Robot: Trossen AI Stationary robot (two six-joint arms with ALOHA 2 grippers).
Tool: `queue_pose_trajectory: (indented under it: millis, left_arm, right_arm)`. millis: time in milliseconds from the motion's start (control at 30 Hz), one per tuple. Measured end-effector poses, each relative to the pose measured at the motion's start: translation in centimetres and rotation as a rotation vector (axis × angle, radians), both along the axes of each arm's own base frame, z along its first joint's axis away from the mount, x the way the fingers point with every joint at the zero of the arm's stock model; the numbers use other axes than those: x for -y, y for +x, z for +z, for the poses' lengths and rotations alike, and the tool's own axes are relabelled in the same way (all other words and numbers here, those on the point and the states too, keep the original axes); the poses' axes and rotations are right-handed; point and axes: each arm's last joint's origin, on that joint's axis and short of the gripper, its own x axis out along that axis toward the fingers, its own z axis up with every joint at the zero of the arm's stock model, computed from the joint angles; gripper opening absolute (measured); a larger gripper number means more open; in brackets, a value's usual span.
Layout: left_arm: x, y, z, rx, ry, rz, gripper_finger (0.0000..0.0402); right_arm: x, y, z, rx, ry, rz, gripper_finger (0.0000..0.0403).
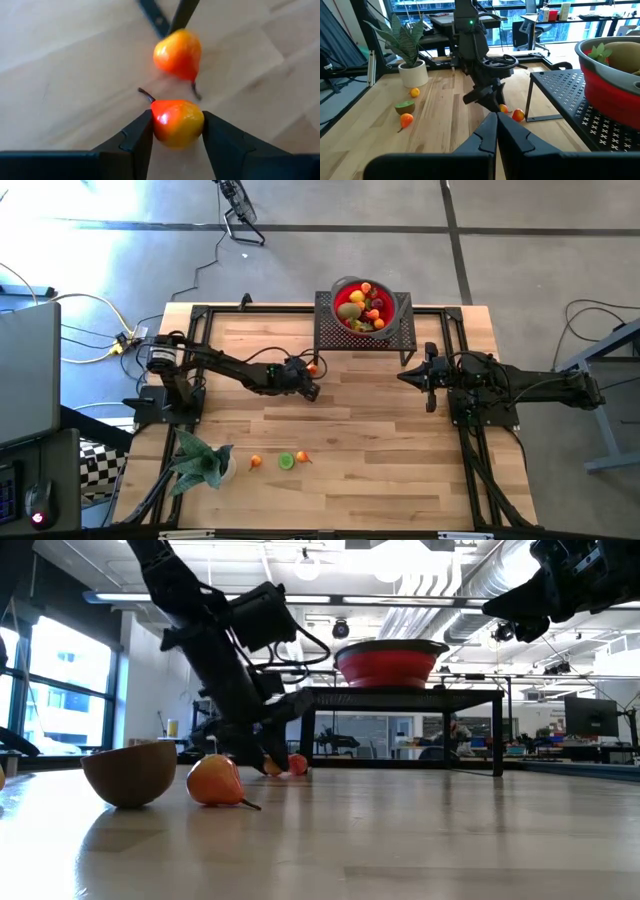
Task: Pick & Place Fruit
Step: Put the pear into the strainer on the shelf
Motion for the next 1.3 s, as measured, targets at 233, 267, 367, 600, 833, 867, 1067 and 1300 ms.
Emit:
queue_pose_trajectory:
  millis: [233,267,367,600,833,867,1067,1300]
  left_arm:
    - [0.1,-1.2,2.1,-0.018,-0.016,-0.015,0.0142]
    - [0.2,-1.4,2.5,-0.023,-0.018,-0.020,0.0141]
    - [0.2,-1.9,3.7,-0.010,-0.021,-0.047,0.0141]
    - [0.5,-2.8,7.1,0.092,-0.029,-0.142,0.0140]
    - [0.6,-4.0,10.2,0.184,0.015,-0.204,0.0139]
    - [0.6,-4.1,10.7,0.201,0.028,-0.214,0.0139]
    - [0.6,-4.1,13.1,0.335,0.153,-0.296,0.0139]
    - [0.6,-3.5,15.3,0.489,0.327,-0.369,0.0139]
  right_arm:
    - [0.0,0.0,0.0,0.000,0.000,-0.003,0.0005]
    - [0.0,0.0,0.0,0.001,0.000,-0.003,0.0005]
    - [0.0,0.0,0.0,0.000,0.000,-0.003,0.0005]
    - [0.0,0.0,0.0,0.000,0.000,-0.003,0.0005]
    - [0.0,0.0,0.0,0.000,0.000,-0.003,0.0005]
    - [0.0,0.0,0.0,0.000,0.000,-0.003,0.0005]
    - [0.0,0.0,0.0,0.000,0.000,-0.003,0.0005]
    - [0.0,0.0,0.0,0.000,-0.001,-0.003,0.0005]
